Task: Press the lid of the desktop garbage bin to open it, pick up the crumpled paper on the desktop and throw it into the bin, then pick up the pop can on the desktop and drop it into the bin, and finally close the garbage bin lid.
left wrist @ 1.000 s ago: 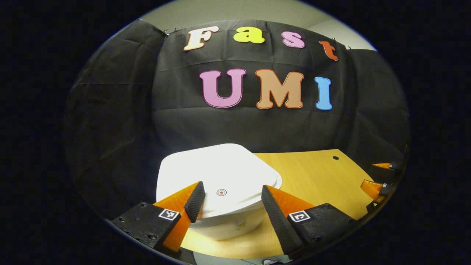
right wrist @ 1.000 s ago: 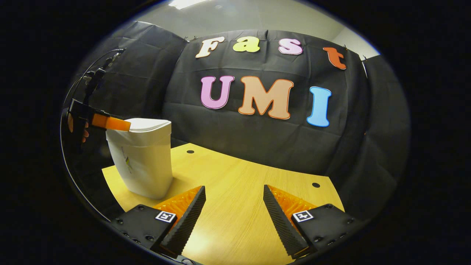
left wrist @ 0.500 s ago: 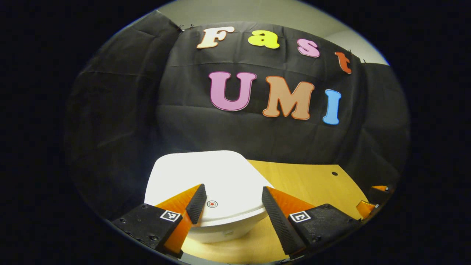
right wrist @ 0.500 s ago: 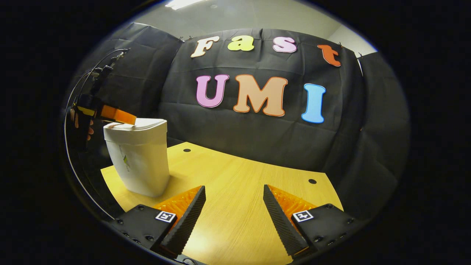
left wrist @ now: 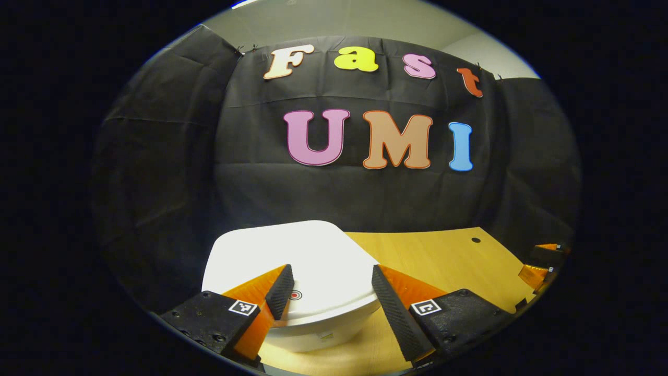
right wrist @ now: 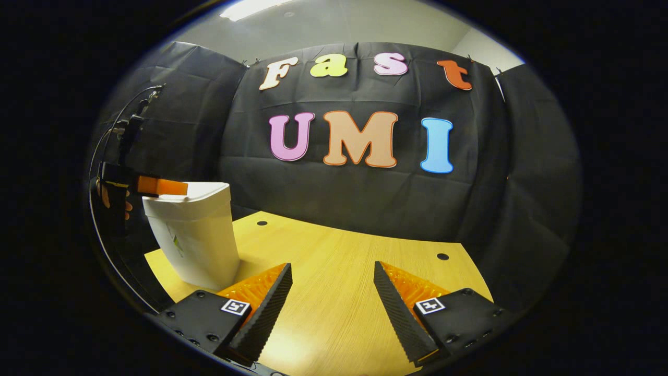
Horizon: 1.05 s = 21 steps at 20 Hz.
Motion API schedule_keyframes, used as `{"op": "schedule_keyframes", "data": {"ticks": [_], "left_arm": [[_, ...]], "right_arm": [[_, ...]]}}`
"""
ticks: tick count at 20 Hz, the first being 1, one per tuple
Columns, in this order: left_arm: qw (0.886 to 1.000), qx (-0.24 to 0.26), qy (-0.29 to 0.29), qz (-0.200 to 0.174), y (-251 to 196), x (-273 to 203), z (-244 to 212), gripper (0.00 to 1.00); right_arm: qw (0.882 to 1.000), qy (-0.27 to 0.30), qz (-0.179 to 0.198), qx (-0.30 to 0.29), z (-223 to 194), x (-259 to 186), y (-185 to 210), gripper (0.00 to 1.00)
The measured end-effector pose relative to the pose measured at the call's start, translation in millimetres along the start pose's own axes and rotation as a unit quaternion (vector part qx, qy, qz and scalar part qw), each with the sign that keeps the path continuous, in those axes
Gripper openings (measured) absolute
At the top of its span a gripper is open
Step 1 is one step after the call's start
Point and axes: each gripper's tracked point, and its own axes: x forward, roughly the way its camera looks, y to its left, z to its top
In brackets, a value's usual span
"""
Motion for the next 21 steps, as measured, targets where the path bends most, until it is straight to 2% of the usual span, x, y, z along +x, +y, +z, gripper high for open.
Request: {"op": "schedule_keyframes", "data": {"ticks": [5,9,14,15,17,18,19,20,21], "left_arm": [[0.997,0.022,-0.066,-0.014,-28,-22,22,0.93],[0.990,0.044,-0.133,-0.030,-68,-42,31,0.92],[0.979,0.075,-0.160,-0.099,-146,-62,15,0.93],[0.978,0.071,-0.165,-0.110,-157,-65,13,0.89],[0.976,0.047,-0.174,-0.122,-172,-69,16,0.90],[0.976,0.033,-0.175,-0.127,-177,-69,18,0.92],[0.976,0.024,-0.174,-0.128,-180,-69,18,1.00],[0.976,0.021,-0.172,-0.131,-183,-66,19,0.93],[0.977,0.019,-0.169,-0.131,-184,-64,18,0.93]], "right_arm": [[0.999,-0.042,-0.008,0.020,26,-14,-5,0.99],[0.996,-0.072,-0.009,0.043,46,-31,-6,0.99],[0.994,-0.093,-0.019,0.050,49,-49,-10,0.98],[0.993,-0.097,-0.023,0.056,50,-54,-12,0.98],[0.991,-0.109,-0.033,0.073,53,-64,-15,0.99],[0.989,-0.116,-0.039,0.079,54,-69,-17,0.99],[0.988,-0.123,-0.045,0.081,57,-73,-20,0.98],[0.987,-0.130,-0.053,0.082,59,-77,-23,0.99],[0.986,-0.134,-0.060,0.082,60,-79,-27,0.98]]}}
